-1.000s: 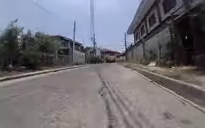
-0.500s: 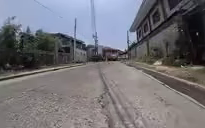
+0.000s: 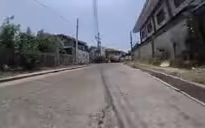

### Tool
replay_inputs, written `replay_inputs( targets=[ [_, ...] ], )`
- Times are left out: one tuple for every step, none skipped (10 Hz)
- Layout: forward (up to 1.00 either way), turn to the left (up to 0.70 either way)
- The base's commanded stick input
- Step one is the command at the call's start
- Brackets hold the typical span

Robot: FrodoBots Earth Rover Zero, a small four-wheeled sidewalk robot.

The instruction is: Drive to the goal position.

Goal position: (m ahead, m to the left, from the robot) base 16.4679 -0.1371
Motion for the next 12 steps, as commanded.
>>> replay_inputs(
  targets=[
    [1.00, 0.00],
    [1.00, 0.00],
    [1.00, 0.00],
    [1.00, 0.00],
    [1.00, 0.00],
    [1.00, 0.00],
    [1.00, 0.00],
    [1.00, 0.00],
    [1.00, 0.00],
    [1.00, 0.00],
    [1.00, 0.00],
    [1.00, 0.00]
  ],
)
